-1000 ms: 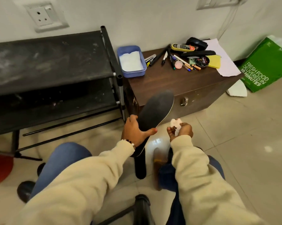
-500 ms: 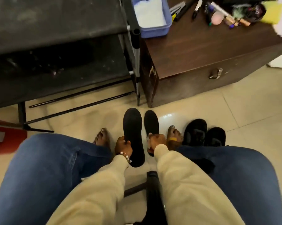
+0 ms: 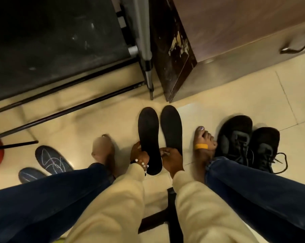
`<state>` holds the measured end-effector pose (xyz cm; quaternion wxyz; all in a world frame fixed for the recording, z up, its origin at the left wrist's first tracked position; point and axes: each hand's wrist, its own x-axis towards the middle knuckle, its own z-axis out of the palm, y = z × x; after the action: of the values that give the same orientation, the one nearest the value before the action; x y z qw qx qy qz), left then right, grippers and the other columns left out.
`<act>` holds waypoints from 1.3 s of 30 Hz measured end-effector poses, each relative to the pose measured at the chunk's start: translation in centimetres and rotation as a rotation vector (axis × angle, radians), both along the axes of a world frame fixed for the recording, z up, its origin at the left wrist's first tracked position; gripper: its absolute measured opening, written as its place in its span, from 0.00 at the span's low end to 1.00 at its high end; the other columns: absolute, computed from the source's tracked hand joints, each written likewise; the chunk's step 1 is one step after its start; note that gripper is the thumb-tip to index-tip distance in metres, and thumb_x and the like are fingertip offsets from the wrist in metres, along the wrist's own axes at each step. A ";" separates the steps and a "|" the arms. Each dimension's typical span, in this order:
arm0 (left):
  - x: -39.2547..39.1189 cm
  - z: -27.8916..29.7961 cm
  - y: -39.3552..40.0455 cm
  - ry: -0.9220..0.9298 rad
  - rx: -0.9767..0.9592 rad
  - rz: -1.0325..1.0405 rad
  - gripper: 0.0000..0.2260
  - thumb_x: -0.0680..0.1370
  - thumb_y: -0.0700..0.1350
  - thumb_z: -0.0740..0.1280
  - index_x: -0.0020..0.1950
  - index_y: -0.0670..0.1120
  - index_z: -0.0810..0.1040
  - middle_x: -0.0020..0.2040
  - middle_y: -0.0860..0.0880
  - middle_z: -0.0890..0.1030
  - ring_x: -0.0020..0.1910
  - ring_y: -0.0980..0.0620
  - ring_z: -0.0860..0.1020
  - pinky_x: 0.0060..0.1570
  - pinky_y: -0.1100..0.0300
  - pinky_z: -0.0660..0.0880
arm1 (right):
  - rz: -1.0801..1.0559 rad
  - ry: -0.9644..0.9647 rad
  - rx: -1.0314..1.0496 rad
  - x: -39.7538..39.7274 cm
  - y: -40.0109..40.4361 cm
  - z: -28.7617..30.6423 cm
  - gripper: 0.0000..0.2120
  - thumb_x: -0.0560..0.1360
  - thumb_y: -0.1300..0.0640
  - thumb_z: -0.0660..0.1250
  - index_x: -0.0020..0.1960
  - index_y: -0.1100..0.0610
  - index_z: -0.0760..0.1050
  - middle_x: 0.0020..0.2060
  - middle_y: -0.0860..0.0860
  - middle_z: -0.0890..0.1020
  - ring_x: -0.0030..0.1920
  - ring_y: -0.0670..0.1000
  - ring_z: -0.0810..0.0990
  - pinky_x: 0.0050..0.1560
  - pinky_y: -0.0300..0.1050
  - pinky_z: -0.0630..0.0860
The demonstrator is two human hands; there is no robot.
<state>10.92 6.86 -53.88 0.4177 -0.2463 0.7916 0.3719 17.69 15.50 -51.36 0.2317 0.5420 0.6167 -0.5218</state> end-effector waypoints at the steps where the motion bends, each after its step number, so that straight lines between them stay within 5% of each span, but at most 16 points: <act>1: 0.0 -0.4 0.0 0.014 -0.013 0.006 0.18 0.80 0.33 0.57 0.70 0.42 0.72 0.67 0.44 0.74 0.65 0.42 0.73 0.63 0.55 0.71 | 0.028 0.009 0.006 -0.1 0.0 -0.2 0.12 0.77 0.64 0.62 0.57 0.60 0.79 0.55 0.56 0.82 0.57 0.56 0.78 0.64 0.47 0.72; 9: -1.1 0.6 -1.8 -0.170 -0.029 -0.066 0.25 0.78 0.38 0.64 0.75 0.46 0.64 0.72 0.43 0.69 0.68 0.41 0.70 0.67 0.53 0.68 | 0.141 0.011 0.053 0.2 -0.5 0.7 0.12 0.78 0.62 0.63 0.59 0.61 0.79 0.56 0.57 0.81 0.59 0.58 0.77 0.63 0.45 0.71; 12: -1.7 2.9 -2.2 -0.184 0.021 0.034 0.21 0.78 0.38 0.64 0.71 0.48 0.70 0.63 0.43 0.77 0.56 0.42 0.78 0.54 0.52 0.77 | 0.009 0.008 0.014 -0.5 0.0 2.8 0.11 0.77 0.60 0.65 0.56 0.61 0.80 0.54 0.57 0.82 0.57 0.58 0.78 0.61 0.44 0.72; 14: -2.8 5.9 -2.0 -0.210 0.085 0.079 0.15 0.80 0.37 0.60 0.66 0.45 0.71 0.57 0.43 0.78 0.48 0.45 0.79 0.40 0.58 0.74 | -0.142 0.009 -0.044 -1.1 0.2 4.2 0.07 0.75 0.58 0.68 0.51 0.58 0.82 0.52 0.56 0.82 0.54 0.59 0.80 0.60 0.49 0.75; 18: -6.0 12.9 -2.5 -0.214 0.223 0.028 0.12 0.83 0.41 0.54 0.64 0.45 0.71 0.60 0.43 0.76 0.58 0.42 0.76 0.38 0.59 0.68 | -0.247 0.077 -0.134 -2.0 -0.2 4.5 0.04 0.69 0.55 0.75 0.42 0.53 0.81 0.49 0.56 0.83 0.48 0.58 0.82 0.52 0.54 0.80; 20: -7.8 16.3 -3.2 -0.104 0.206 -0.066 0.12 0.82 0.39 0.56 0.62 0.42 0.74 0.54 0.43 0.77 0.49 0.43 0.77 0.37 0.59 0.69 | -0.254 0.155 -0.163 -3.8 -1.2 8.3 0.06 0.70 0.58 0.74 0.47 0.57 0.81 0.48 0.56 0.84 0.45 0.56 0.82 0.48 0.52 0.82; 24: -11.6 23.1 -6.2 0.035 0.134 -0.306 0.06 0.81 0.38 0.58 0.52 0.43 0.75 0.47 0.44 0.78 0.37 0.49 0.77 0.38 0.62 0.72 | -0.102 0.367 -0.230 -7.5 -4.2 14.9 0.12 0.76 0.68 0.62 0.50 0.57 0.82 0.47 0.50 0.81 0.43 0.48 0.78 0.36 0.40 0.77; 29: -15.8 29.6 -15.9 0.018 0.072 -0.421 0.10 0.81 0.46 0.61 0.50 0.44 0.81 0.45 0.47 0.83 0.42 0.48 0.82 0.40 0.59 0.77 | 0.168 0.428 -0.269 -11.9 -9.8 18.3 0.17 0.75 0.70 0.58 0.39 0.56 0.82 0.46 0.53 0.82 0.43 0.53 0.78 0.32 0.41 0.76; 31: -16.2 29.7 -20.7 0.032 0.021 -0.393 0.08 0.80 0.45 0.64 0.48 0.43 0.81 0.43 0.47 0.83 0.38 0.49 0.81 0.37 0.60 0.76 | 0.284 0.426 -0.280 -13.4 -12.5 18.3 0.13 0.74 0.68 0.63 0.39 0.56 0.81 0.46 0.54 0.82 0.47 0.57 0.79 0.42 0.51 0.79; 35: -15.0 24.6 -28.9 0.006 -0.058 -0.175 0.07 0.81 0.40 0.62 0.55 0.39 0.78 0.35 0.48 0.78 0.24 0.56 0.77 0.25 0.65 0.73 | 0.587 0.396 -0.252 -15.8 -16.8 15.3 0.05 0.69 0.62 0.73 0.40 0.54 0.81 0.44 0.54 0.83 0.49 0.56 0.81 0.50 0.51 0.79; 39: -13.4 16.0 -34.4 0.001 -0.077 0.118 0.13 0.80 0.39 0.62 0.62 0.33 0.75 0.38 0.47 0.77 0.33 0.51 0.77 0.34 0.59 0.76 | 0.724 0.338 -0.207 -17.9 -20.9 11.2 0.11 0.67 0.65 0.74 0.45 0.52 0.81 0.48 0.53 0.83 0.50 0.53 0.81 0.52 0.49 0.80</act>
<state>-2.53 -27.58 -37.88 0.3846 -0.3083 0.7897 0.3652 -0.18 -5.37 -40.17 0.3489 0.1705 0.7411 -0.5477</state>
